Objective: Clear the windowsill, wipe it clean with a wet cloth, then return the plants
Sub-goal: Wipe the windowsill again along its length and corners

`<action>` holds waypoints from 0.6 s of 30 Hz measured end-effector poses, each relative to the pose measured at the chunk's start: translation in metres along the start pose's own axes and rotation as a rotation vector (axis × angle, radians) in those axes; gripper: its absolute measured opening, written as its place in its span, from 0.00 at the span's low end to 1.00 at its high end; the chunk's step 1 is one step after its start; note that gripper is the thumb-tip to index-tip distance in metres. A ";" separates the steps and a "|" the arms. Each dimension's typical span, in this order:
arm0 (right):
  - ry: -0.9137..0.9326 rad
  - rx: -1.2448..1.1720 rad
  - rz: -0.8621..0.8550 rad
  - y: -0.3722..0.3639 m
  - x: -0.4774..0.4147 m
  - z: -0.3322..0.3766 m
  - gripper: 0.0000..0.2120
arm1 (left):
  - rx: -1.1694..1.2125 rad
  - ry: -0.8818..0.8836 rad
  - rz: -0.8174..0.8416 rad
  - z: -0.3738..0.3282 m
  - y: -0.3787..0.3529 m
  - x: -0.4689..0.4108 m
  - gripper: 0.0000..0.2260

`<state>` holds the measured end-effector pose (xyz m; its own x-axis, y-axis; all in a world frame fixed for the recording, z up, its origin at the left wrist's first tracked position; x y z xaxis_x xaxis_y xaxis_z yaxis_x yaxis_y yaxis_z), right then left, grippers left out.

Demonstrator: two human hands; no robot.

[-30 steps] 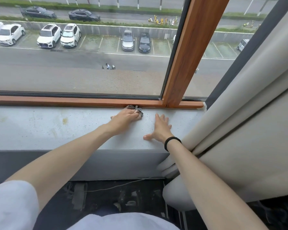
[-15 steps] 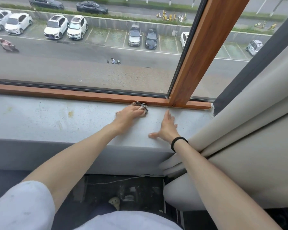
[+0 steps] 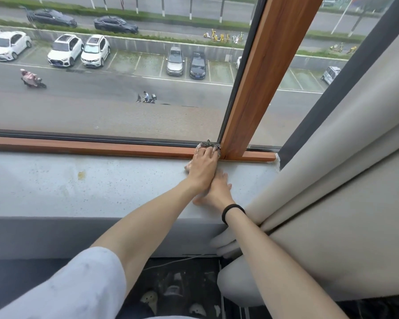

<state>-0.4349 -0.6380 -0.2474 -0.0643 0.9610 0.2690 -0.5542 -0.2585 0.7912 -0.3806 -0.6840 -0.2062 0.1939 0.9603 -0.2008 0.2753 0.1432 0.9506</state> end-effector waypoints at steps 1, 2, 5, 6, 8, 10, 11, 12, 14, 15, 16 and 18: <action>0.006 0.006 0.015 0.000 -0.001 -0.001 0.55 | -0.040 -0.040 -0.012 -0.001 0.002 0.000 0.13; 0.014 0.023 0.052 -0.003 -0.003 -0.001 0.56 | -0.121 -0.109 -0.048 0.001 0.008 0.002 0.15; 0.021 0.088 0.134 -0.006 0.002 -0.001 0.59 | -0.295 -0.170 -0.141 0.043 0.032 0.019 0.17; 0.016 0.090 0.141 -0.006 0.003 0.000 0.59 | -0.333 -0.125 -0.131 0.067 0.036 0.026 0.19; 0.010 0.103 0.148 -0.006 0.003 0.003 0.59 | -0.327 -0.038 -0.059 0.108 0.038 0.040 0.22; 0.000 0.121 0.142 -0.006 0.004 0.004 0.58 | -0.220 0.052 -0.019 0.123 0.034 0.041 0.21; -0.008 0.119 0.138 -0.005 0.003 0.004 0.58 | -0.165 0.096 -0.029 0.117 0.033 0.037 0.19; -0.014 0.109 0.137 -0.004 0.003 0.003 0.59 | -0.117 0.115 -0.040 0.102 0.033 0.031 0.18; -0.015 0.086 0.135 -0.004 0.002 0.003 0.59 | -0.084 0.052 -0.002 0.052 0.025 0.020 0.19; -0.013 0.083 0.131 -0.004 0.002 0.003 0.59 | -0.081 -0.009 -0.004 0.027 0.023 0.015 0.19; -0.012 0.083 0.120 -0.003 0.002 0.003 0.59 | -0.073 -0.053 -0.011 0.010 0.018 0.011 0.19; -0.009 0.088 0.105 -0.002 0.002 0.001 0.58 | -0.056 -0.055 0.000 0.010 0.015 0.007 0.18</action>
<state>-0.4330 -0.6360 -0.2476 -0.1106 0.9274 0.3574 -0.4694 -0.3657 0.8037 -0.3658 -0.6770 -0.1957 0.2460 0.9457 -0.2124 0.2221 0.1583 0.9621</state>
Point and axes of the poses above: each hand's wrist, its own x-axis away from the middle knuckle, its own y-axis out of the back of the hand, z = x × y, the point moved 10 cm from there along -x, towards the middle knuckle, and after that the axes turned 2 degrees about -z, right-handed, at the moved point
